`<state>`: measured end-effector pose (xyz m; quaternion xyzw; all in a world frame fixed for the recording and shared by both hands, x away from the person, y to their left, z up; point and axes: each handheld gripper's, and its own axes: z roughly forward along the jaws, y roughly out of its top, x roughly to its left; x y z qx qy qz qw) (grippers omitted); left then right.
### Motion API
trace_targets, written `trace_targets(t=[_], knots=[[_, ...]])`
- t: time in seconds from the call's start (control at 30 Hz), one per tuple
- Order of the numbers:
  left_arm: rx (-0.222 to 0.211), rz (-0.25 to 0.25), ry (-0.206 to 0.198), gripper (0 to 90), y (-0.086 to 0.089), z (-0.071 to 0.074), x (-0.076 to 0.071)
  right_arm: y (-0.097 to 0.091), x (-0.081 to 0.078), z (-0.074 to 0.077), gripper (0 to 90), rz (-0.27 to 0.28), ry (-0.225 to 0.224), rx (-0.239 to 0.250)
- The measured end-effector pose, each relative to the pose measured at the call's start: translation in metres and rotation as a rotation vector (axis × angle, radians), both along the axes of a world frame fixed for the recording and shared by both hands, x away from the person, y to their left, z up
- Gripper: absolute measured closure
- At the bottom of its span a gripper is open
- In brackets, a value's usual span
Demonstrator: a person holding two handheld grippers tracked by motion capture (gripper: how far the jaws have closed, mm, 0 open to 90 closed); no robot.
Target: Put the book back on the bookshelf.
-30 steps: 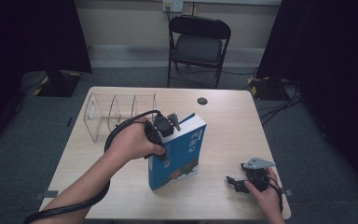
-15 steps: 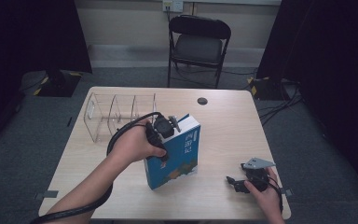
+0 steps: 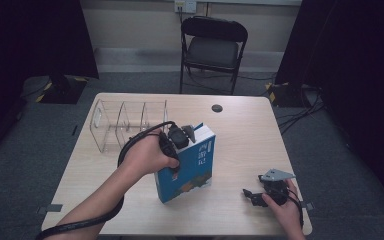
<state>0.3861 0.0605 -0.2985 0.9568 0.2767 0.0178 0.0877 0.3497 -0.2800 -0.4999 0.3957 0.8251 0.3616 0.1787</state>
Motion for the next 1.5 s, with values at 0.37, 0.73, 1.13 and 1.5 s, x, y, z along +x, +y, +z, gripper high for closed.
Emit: trace_targets(t=[0.37,0.73,1.13,1.5], knots=[[-0.002,0.024,0.045,61.6,-0.004,0.010,-0.001,0.000,0.000,0.000,15.0,0.003,0.003,0.000],[-0.002,0.089,0.050,61.7,0.015,0.030,0.008,0.000,0.000,0.000,15.0,0.006,0.001,0.000],[-0.014,0.180,0.038,61.8,0.048,0.037,0.014,0.000,0.000,0.000,14.9,0.007,0.001,-0.001],[-0.015,0.257,0.038,61.8,0.075,0.038,0.016,0.000,0.000,0.000,14.9,0.007,0.001,-0.001]])
